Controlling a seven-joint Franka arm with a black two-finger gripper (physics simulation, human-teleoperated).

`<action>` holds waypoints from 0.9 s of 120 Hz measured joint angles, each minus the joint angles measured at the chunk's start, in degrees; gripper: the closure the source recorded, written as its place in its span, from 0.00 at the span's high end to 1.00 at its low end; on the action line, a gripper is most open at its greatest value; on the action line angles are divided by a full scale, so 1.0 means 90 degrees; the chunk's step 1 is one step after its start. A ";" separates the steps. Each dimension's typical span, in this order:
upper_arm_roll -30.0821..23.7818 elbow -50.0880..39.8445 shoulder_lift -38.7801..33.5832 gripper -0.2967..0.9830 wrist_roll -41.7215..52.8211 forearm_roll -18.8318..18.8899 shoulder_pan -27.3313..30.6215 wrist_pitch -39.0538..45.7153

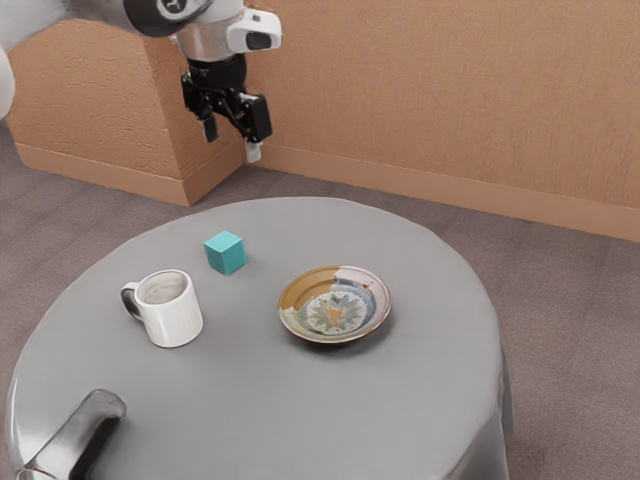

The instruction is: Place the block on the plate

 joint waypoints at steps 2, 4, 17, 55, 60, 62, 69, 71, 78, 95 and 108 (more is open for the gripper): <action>-0.0024 -0.0126 -0.0078 0.77 0.0011 0.0004 -0.0021 0.0039; -0.0041 -0.0218 -0.0135 0.77 0.0021 0.0007 -0.0042 0.0074; -0.0093 -0.0454 -0.0211 0.77 0.0079 0.0012 -0.0092 0.0250; 0.0120 -0.1135 0.1195 0.77 0.1098 -0.0440 0.1319 0.1669; 0.0160 -0.1184 0.1343 0.77 0.1360 -0.0537 0.1454 0.1962; 0.0185 -0.1195 0.1404 0.77 0.1470 -0.0586 0.1500 0.2074; 0.0230 -0.1213 0.1600 0.77 0.1839 -0.0736 0.1671 0.2427; 0.0236 -0.1209 0.1659 0.77 0.1941 -0.0779 0.1716 0.2517; 0.0247 -0.1075 0.1955 0.77 0.2290 -0.0921 0.1913 0.2781; 0.0262 -0.0865 0.2439 0.77 0.3039 -0.1148 0.2254 0.3241; 0.0268 -0.0789 0.2601 0.77 0.3513 -0.1260 0.2379 0.3472</action>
